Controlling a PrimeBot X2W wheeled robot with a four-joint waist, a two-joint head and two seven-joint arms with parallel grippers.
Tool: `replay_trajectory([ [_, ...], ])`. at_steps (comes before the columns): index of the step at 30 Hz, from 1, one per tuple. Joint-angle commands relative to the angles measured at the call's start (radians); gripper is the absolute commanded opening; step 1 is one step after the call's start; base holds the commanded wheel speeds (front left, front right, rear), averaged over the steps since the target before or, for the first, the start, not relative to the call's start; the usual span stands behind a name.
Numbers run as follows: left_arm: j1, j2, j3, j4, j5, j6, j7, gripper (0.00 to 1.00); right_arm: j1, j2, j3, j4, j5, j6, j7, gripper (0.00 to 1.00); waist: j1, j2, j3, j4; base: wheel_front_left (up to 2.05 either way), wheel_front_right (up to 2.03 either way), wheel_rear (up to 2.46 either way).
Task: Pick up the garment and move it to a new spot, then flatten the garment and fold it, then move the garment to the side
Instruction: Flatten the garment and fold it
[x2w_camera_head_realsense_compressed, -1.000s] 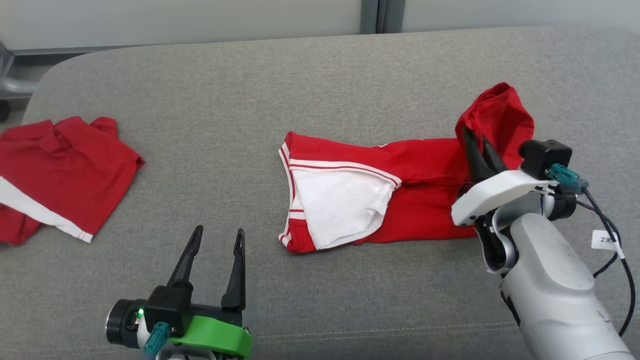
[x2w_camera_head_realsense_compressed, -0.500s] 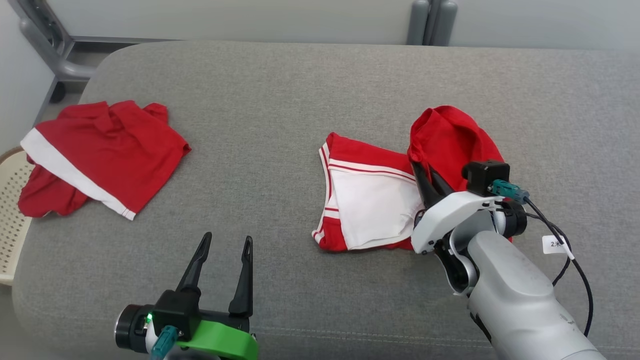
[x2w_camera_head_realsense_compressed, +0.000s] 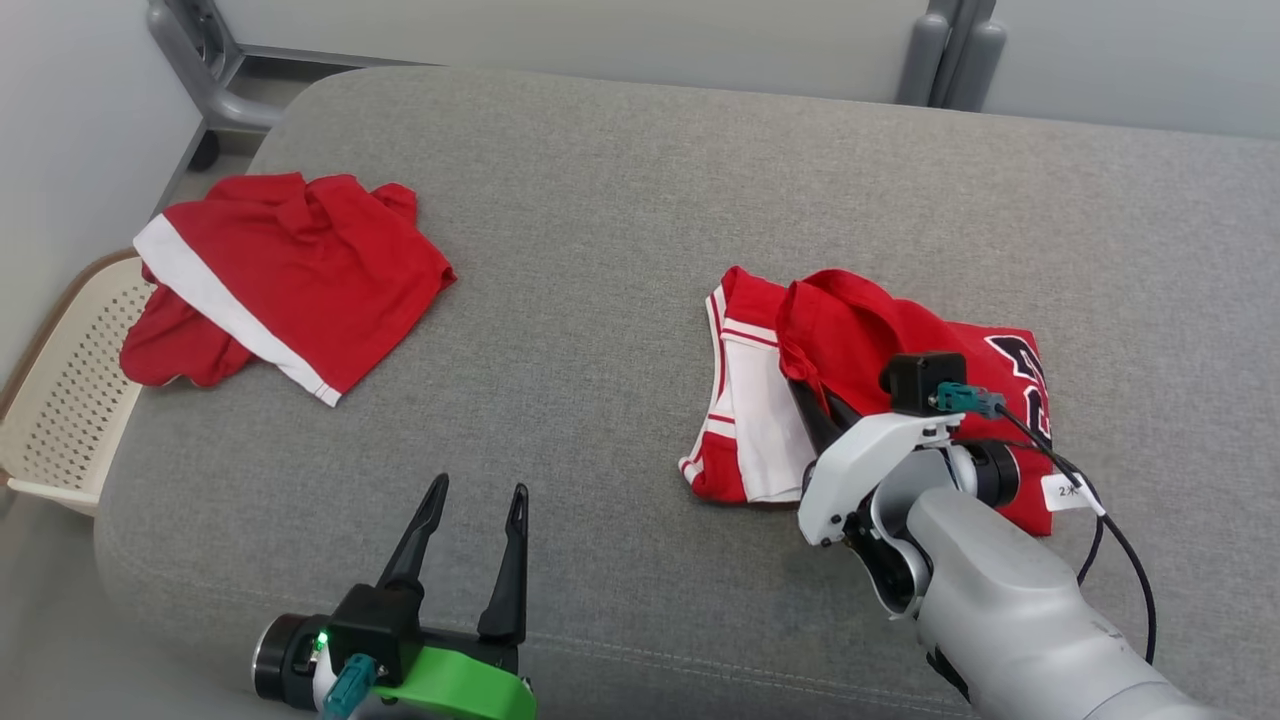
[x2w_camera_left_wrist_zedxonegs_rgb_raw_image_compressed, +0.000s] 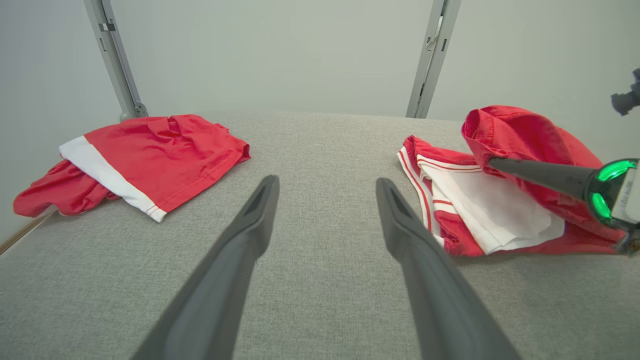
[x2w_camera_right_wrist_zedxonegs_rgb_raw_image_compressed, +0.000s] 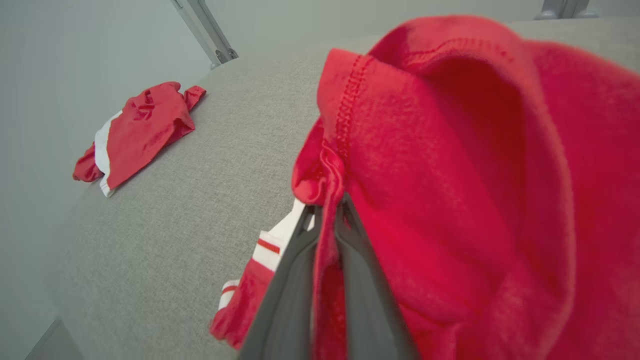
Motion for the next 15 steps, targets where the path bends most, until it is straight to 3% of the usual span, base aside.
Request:
replay_trajectory([
  [1, -0.013, 0.001, -0.002, 0.002, -0.004, 0.005, -0.003, 1.00, -0.010, -0.001, 0.022, 0.014, 0.028, -0.001, -0.007, 0.00, 0.0000, 0.0000, -0.001, 0.012, 0.00, 0.00, 0.00],
  [12, -0.023, 0.001, -0.023, 0.018, -0.004, 0.005, -0.003, 1.00, -0.055, -0.002, 0.151, 0.090, 0.171, -0.001, -0.016, 0.00, 0.0000, 0.0000, -0.004, 0.028, 0.00, 0.00, 0.00],
  [13, -0.023, 0.001, -0.024, 0.021, -0.003, 0.006, -0.003, 1.00, -0.057, -0.001, 0.164, 0.094, 0.184, -0.001, -0.016, 0.31, 0.0000, 0.0000, -0.005, 0.028, 0.00, 0.00, 0.00],
  [14, -0.022, 0.001, -0.022, 0.023, -0.003, 0.006, -0.003, 1.00, -0.059, -0.001, 0.176, 0.094, 0.196, -0.001, -0.015, 0.73, 0.0000, 0.0000, -0.006, 0.028, 0.00, 0.00, 0.00],
  [15, -0.020, 0.001, -0.020, 0.025, -0.003, 0.007, -0.003, 1.00, -0.064, -0.002, 0.186, 0.088, 0.208, -0.001, -0.016, 1.00, 0.0000, 0.0000, -0.006, 0.027, 0.00, 0.00, 0.00],
])
